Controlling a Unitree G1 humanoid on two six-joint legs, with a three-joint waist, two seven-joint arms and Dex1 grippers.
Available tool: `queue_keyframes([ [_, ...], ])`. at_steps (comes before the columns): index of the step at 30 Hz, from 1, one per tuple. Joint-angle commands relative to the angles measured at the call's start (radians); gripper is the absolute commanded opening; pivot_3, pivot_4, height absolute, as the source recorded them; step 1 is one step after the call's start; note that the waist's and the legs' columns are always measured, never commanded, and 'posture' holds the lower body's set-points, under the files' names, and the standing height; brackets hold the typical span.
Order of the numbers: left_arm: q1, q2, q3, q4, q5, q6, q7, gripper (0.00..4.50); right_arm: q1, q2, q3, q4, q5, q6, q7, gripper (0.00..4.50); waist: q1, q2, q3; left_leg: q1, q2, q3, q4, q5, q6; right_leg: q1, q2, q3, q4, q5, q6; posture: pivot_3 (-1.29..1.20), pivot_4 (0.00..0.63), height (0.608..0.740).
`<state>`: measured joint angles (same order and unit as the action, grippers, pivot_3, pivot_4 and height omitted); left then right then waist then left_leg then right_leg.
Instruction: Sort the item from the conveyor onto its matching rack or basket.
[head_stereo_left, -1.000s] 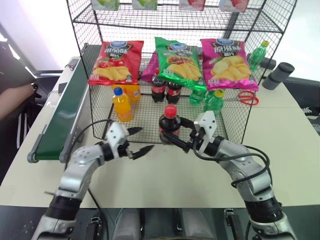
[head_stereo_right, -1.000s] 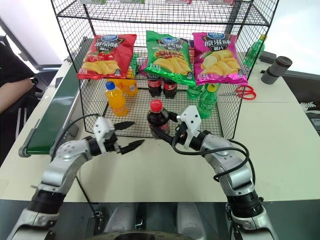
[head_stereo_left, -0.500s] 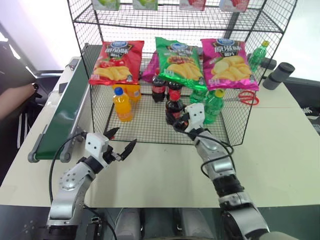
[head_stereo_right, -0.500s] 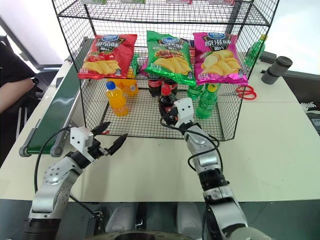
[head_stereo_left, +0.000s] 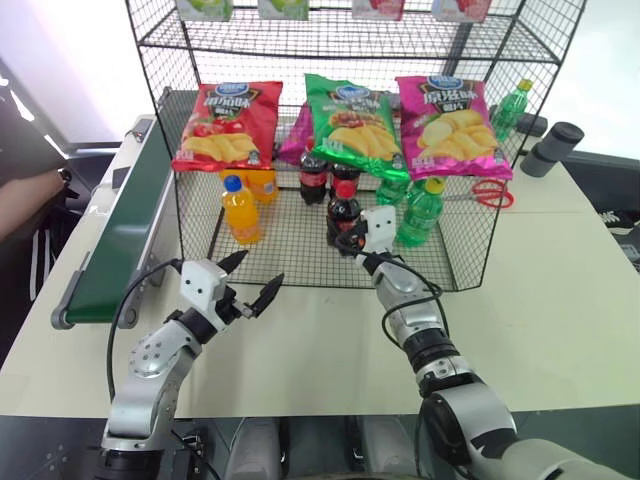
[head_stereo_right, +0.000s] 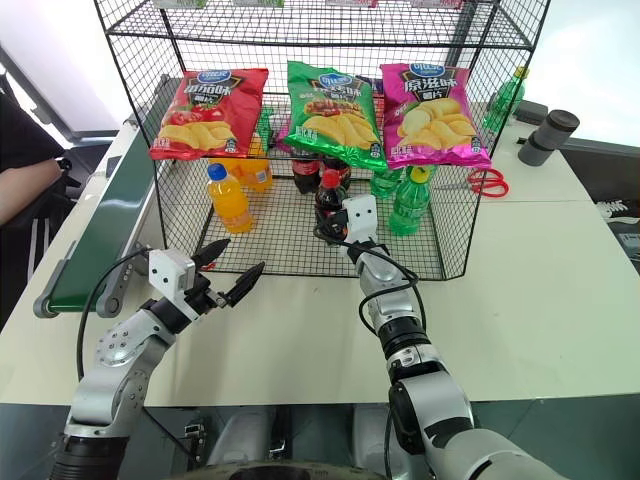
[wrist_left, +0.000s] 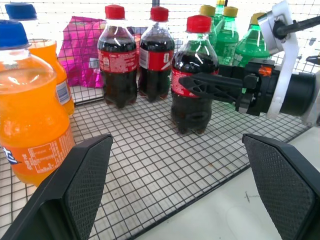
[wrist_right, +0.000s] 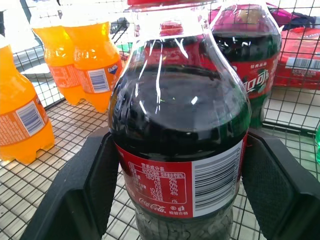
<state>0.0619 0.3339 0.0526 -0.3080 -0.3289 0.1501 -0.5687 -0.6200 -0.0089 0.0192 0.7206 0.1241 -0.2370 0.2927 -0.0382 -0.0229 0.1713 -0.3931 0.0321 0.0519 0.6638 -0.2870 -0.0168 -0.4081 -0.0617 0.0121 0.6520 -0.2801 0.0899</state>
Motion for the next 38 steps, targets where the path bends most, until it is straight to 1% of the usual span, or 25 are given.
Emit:
queue_keyframes([
  [1,-0.016,0.006,-0.002,-0.031,-0.012,-0.007,-0.008,4.5,-0.038,0.011,-0.02,-0.018,0.017,-0.04,0.025,4.41,-0.005,0.0,0.0,0.0,0.0,0.0,0.0,0.0,0.0,0.0,0.0,0.0,0.0,0.0,0.0,0.0,0.15,0.74],
  [4,-0.02,0.005,-0.006,-0.028,-0.016,-0.008,-0.013,4.5,-0.021,-0.008,-0.007,-0.055,-0.01,-0.05,0.029,4.41,-0.006,0.0,0.0,0.0,0.0,0.0,0.0,0.0,0.0,0.0,0.0,0.0,0.0,0.0,0.0,0.0,0.15,0.74],
  [9,-0.02,0.001,-0.01,-0.031,-0.017,-0.004,-0.01,4.5,0.04,-0.055,0.018,-0.155,-0.027,-0.04,0.082,4.41,-0.006,0.0,0.0,0.0,0.0,0.0,0.0,0.0,0.0,0.0,-0.001,0.0,0.0,0.0,0.0,0.0,0.15,0.74],
  [13,-0.032,0.006,-0.011,-0.031,-0.025,0.018,-0.01,4.5,0.249,-0.224,0.043,-0.469,0.017,0.075,0.262,4.41,0.008,0.001,0.0,0.0,0.0,-0.001,-0.001,0.0,0.0,0.001,-0.001,0.0,-0.001,0.0,0.0,0.0,0.15,0.74],
  [16,-0.036,0.011,-0.012,-0.027,-0.024,0.025,-0.015,4.5,0.36,-0.323,0.032,-0.639,0.058,0.157,0.331,4.41,0.014,0.001,0.0,0.0,-0.001,0.0,-0.001,-0.001,0.001,0.002,-0.002,0.0,-0.003,0.0,0.0,0.0,0.15,0.74],
  [20,-0.049,0.044,-0.008,0.003,-0.006,0.05,-0.027,4.5,0.529,-0.48,-0.066,-0.881,0.165,0.289,0.406,4.41,0.021,0.003,0.0,0.002,0.0,0.0,-0.001,-0.001,0.001,0.002,-0.001,0.0,-0.002,0.0,0.0,0.0,0.15,0.74],
  [25,-0.073,0.096,0.021,0.064,0.006,0.052,-0.031,4.5,0.71,-0.624,-0.226,-1.071,0.283,0.412,0.463,4.41,0.027,0.003,-0.001,0.002,0.0,-0.001,0.0,-0.001,0.001,0.003,0.0,0.0,-0.003,0.0,-0.001,0.0,0.15,0.74],
  [28,-0.078,0.124,0.043,0.088,-0.009,0.051,-0.053,4.5,0.783,-0.666,-0.305,-1.125,0.33,0.46,0.476,4.41,0.025,0.003,-0.001,0.002,0.0,0.0,0.0,-0.001,0.001,0.003,0.0,0.0,-0.004,0.0,-0.001,0.0,0.15,0.74],
  [31,-0.073,0.162,0.067,0.11,-0.025,0.055,-0.088,4.5,0.818,-0.679,-0.371,-1.144,0.363,0.491,0.472,4.41,0.025,0.003,-0.001,0.002,0.0,0.0,0.0,-0.001,0.001,0.003,0.0,0.0,-0.004,0.0,-0.001,0.0,0.15,0.74],
  [38,-0.069,0.194,0.092,0.153,-0.039,0.033,-0.146,4.5,0.814,-0.681,-0.383,-1.126,0.353,0.497,0.477,4.41,0.027,0.003,-0.001,0.002,0.0,0.0,0.0,-0.001,0.001,0.003,0.001,0.0,-0.004,-0.001,-0.001,0.0,0.15,0.74],
])
